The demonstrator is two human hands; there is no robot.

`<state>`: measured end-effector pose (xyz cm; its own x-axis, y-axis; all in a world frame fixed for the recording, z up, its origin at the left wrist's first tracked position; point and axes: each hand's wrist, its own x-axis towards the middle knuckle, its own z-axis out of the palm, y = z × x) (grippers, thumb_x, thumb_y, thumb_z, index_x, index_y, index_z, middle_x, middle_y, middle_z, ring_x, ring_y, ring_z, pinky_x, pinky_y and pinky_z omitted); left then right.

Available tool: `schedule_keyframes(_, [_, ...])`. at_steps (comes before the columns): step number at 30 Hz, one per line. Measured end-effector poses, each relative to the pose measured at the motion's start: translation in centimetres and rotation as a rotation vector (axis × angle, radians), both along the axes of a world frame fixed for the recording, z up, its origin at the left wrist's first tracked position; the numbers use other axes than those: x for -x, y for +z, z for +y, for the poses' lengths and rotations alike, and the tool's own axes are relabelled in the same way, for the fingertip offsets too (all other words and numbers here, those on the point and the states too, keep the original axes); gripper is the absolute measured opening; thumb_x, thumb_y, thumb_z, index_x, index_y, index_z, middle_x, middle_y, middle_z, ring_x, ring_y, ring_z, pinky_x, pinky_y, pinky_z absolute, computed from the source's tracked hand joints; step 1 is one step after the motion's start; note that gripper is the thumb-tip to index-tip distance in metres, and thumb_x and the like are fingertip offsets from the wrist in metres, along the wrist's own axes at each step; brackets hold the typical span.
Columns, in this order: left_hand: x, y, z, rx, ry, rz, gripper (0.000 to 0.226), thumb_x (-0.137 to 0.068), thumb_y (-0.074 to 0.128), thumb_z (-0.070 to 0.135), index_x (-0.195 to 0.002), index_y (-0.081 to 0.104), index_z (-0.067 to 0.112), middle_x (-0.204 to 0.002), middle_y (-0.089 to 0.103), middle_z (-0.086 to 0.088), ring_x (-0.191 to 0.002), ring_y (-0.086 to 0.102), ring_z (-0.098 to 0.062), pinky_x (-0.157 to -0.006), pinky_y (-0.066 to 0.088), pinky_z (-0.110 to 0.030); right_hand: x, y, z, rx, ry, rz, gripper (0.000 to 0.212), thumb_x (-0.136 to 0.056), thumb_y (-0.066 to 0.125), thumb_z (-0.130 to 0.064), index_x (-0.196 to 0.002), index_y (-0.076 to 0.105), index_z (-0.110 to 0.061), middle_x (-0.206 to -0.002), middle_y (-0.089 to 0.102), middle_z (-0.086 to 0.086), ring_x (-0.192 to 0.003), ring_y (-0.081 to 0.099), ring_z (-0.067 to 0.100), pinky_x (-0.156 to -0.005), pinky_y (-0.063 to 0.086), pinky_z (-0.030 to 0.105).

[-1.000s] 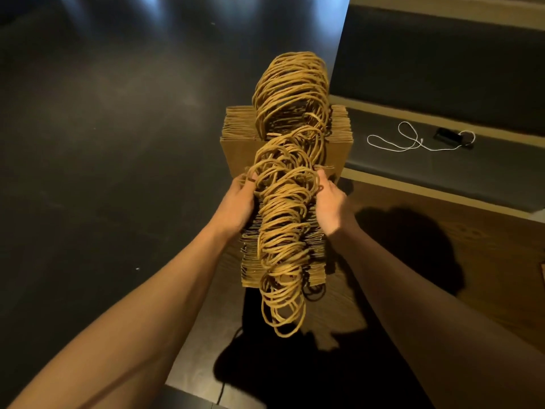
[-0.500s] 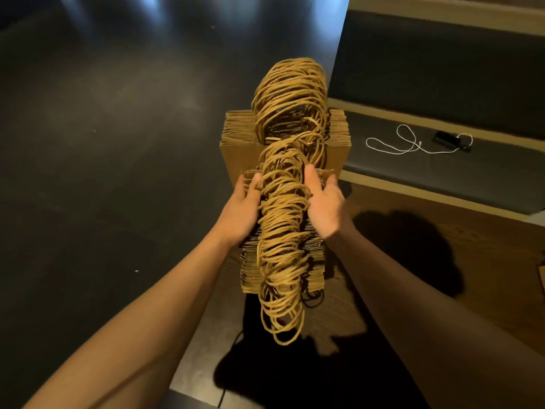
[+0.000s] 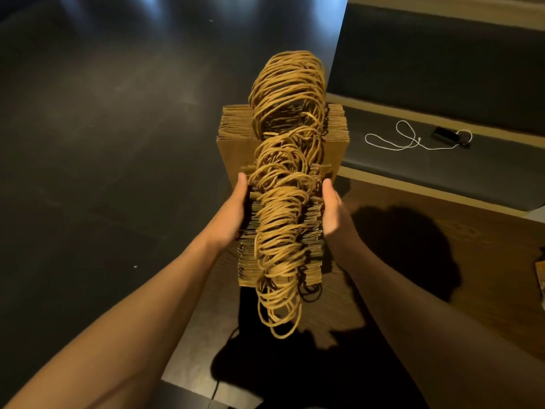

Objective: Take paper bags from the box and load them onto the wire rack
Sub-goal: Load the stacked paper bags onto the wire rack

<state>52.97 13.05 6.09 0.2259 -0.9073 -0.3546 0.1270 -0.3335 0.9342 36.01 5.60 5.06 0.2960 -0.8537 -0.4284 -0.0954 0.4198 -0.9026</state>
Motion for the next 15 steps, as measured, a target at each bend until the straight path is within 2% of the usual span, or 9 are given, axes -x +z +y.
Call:
schedule_keyframes(2, [0.1,0.3,-0.2,0.001,0.083,0.159,0.058,-0.103,0.014,0.057,-0.115,0.063,0.028,-0.106,0.075,0.009,-0.104,0.069,-0.008,-0.091,0.053,-0.028,-0.7,0.9,-0.2,-0.097,-0.017,-0.03,0.086,-0.08,0.041,-0.076,-0.147,0.039,-0.021,-0.148,0.046,0.002,-0.136,0.041,0.02,-0.118,0.027,0.043])
schedule_keyframes(4, [-0.4,-0.2,0.4,-0.034,0.177,0.24,0.06,-0.103,0.012,0.056,-0.116,0.059,0.022,-0.096,0.077,0.005,-0.09,0.073,-0.009,-0.072,0.057,-0.023,-0.5,1.3,-0.3,-0.134,-0.018,-0.038,0.069,-0.098,0.028,-0.062,-0.15,0.033,-0.017,-0.15,0.039,-0.002,-0.137,0.035,0.016,-0.114,0.024,0.03])
schedule_keyframes(5, [-0.6,-0.6,0.9,-0.072,0.207,0.266,0.063,-0.102,0.013,0.058,-0.123,0.058,0.019,-0.103,0.076,0.002,-0.094,0.072,-0.012,-0.077,0.058,-0.026,0.1,1.1,-0.3,-0.164,-0.02,-0.073,0.065,-0.101,0.021,-0.056,-0.15,0.031,-0.015,-0.148,0.039,-0.004,-0.136,0.035,0.015,-0.105,0.025,0.025])
schedule_keyframes(6, [-0.9,-1.0,1.5,-0.115,0.25,0.266,0.067,-0.1,0.017,0.063,-0.134,0.054,0.018,-0.119,0.071,-0.002,-0.107,0.067,-0.016,-0.092,0.053,-0.033,0.9,0.5,0.0,-0.202,-0.042,-0.089,0.064,-0.102,0.018,-0.055,-0.151,0.03,-0.015,-0.149,0.039,0.0,-0.136,0.036,0.019,-0.098,0.03,0.027])
schedule_keyframes(7, [-1.2,-1.9,2.0,-0.165,0.243,0.255,0.071,-0.097,0.023,0.069,-0.142,0.048,0.021,-0.134,0.063,-0.003,-0.122,0.059,-0.019,-0.108,0.042,-0.042,1.3,-0.1,0.2,-0.237,-0.052,-0.088,0.065,-0.101,0.017,-0.057,-0.15,0.031,-0.016,-0.149,0.041,0.002,-0.136,0.039,0.024,-0.095,0.032,0.029])
schedule_keyframes(9, [-1.3,-4.6,3.0,-0.238,0.182,0.226,0.073,-0.086,0.036,0.079,-0.138,0.055,0.031,-0.143,0.056,0.0,-0.134,0.049,-0.022,-0.118,0.024,-0.053,1.7,-1.8,1.0,-0.343,-0.038,0.0,0.07,-0.097,0.022,-0.065,-0.147,0.039,-0.019,-0.142,0.049,0.0,-0.132,0.045,0.03,-0.099,0.037,0.035])
schedule_keyframes(10, [-1.1,-5.7,3.4,-0.263,0.164,0.241,0.068,-0.086,0.038,0.078,-0.131,0.061,0.033,-0.139,0.06,0.001,-0.132,0.051,-0.022,-0.117,0.025,-0.053,1.7,-2.4,1.5,-0.4,-0.013,0.033,0.073,-0.093,0.025,-0.07,-0.144,0.044,-0.021,-0.141,0.052,0.003,-0.129,0.048,0.031,-0.105,0.039,0.041])
schedule_keyframes(12, [0.3,-5.8,3.9,-0.301,0.205,0.283,0.052,-0.098,0.04,0.062,-0.125,0.065,0.025,-0.128,0.067,-0.005,-0.116,0.063,-0.021,-0.107,0.04,-0.047,1.6,-3.7,2.3,-0.46,-0.017,0.008,0.071,-0.092,0.029,-0.071,-0.143,0.046,-0.024,-0.141,0.054,0.009,-0.128,0.051,0.031,-0.108,0.039,0.05])
schedule_keyframes(15, [1.6,-6.3,4.3,-0.304,0.252,0.355,0.038,-0.104,0.045,0.039,-0.123,0.061,0.01,-0.103,0.074,-0.011,-0.086,0.072,-0.019,-0.083,0.053,-0.038,2.2,-4.7,3.4,-0.46,-0.04,-0.004,0.053,-0.1,0.034,-0.053,-0.134,0.055,-0.018,-0.132,0.06,0.01,-0.119,0.056,0.029,-0.103,0.043,0.045])
